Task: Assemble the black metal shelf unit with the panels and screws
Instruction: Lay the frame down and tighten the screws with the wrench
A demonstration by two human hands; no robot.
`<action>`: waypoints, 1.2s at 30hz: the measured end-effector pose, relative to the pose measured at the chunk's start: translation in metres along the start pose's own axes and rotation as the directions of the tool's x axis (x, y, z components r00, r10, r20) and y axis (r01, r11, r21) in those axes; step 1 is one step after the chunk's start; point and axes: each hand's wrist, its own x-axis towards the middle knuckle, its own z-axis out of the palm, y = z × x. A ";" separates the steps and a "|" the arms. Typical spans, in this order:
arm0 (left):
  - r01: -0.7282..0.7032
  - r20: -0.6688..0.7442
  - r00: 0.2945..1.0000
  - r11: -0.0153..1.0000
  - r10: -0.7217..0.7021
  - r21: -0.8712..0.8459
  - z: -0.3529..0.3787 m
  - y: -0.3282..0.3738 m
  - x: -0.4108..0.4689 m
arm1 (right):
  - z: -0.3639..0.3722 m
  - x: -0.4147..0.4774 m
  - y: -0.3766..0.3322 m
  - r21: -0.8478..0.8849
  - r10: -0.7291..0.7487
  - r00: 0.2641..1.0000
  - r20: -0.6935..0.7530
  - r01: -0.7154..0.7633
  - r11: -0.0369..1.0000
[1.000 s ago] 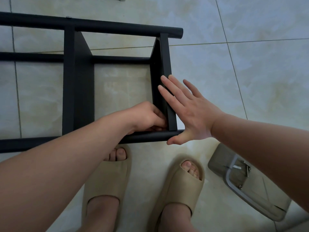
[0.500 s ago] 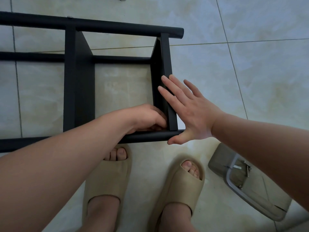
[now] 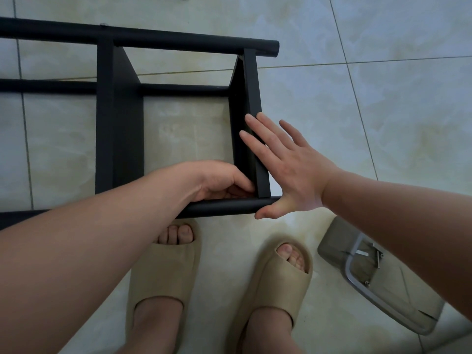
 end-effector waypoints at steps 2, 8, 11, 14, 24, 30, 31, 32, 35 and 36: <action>-0.002 -0.018 1.000 1.000 0.002 0.015 0.000 0.000 0.001 | 0.000 0.000 0.000 0.002 0.000 1.000 -0.002 0.000 1.000; -0.009 -0.020 1.000 0.999 0.009 0.045 0.000 -0.001 0.002 | 0.001 0.000 0.000 0.008 -0.001 1.000 -0.004 0.001 1.000; -0.042 -0.020 0.999 0.997 0.043 0.063 -0.001 -0.002 0.002 | 0.001 0.000 0.000 0.009 0.000 1.000 0.000 0.000 1.000; -0.040 0.026 0.999 0.999 0.040 0.011 -0.002 -0.002 0.000 | 0.000 0.000 0.000 0.010 -0.002 1.000 -0.005 0.002 1.000; -0.127 -0.005 0.992 0.988 0.128 0.084 0.000 -0.003 0.003 | -0.001 0.001 -0.001 0.006 -0.001 1.000 -0.006 0.001 1.000; -0.055 0.033 0.998 0.998 0.054 0.020 -0.004 -0.004 0.003 | -0.002 0.001 -0.001 -0.003 0.000 1.000 -0.004 0.000 1.000; -0.033 0.041 0.999 0.999 0.033 0.012 -0.003 -0.004 0.003 | -0.002 0.001 -0.001 -0.005 0.001 1.000 -0.003 -0.001 1.000; -0.015 0.051 0.999 1.000 0.015 0.004 -0.003 -0.004 0.002 | -0.002 0.000 -0.001 -0.006 0.002 1.000 -0.001 -0.002 1.000; -0.028 0.075 0.997 1.000 0.029 -0.010 -0.001 -0.002 0.002 | -0.003 0.001 -0.001 -0.008 0.004 1.000 0.009 -0.004 1.000; -0.041 0.070 0.997 0.999 0.042 -0.017 -0.001 -0.002 0.002 | -0.003 0.000 -0.001 -0.008 0.005 1.000 0.010 -0.005 1.000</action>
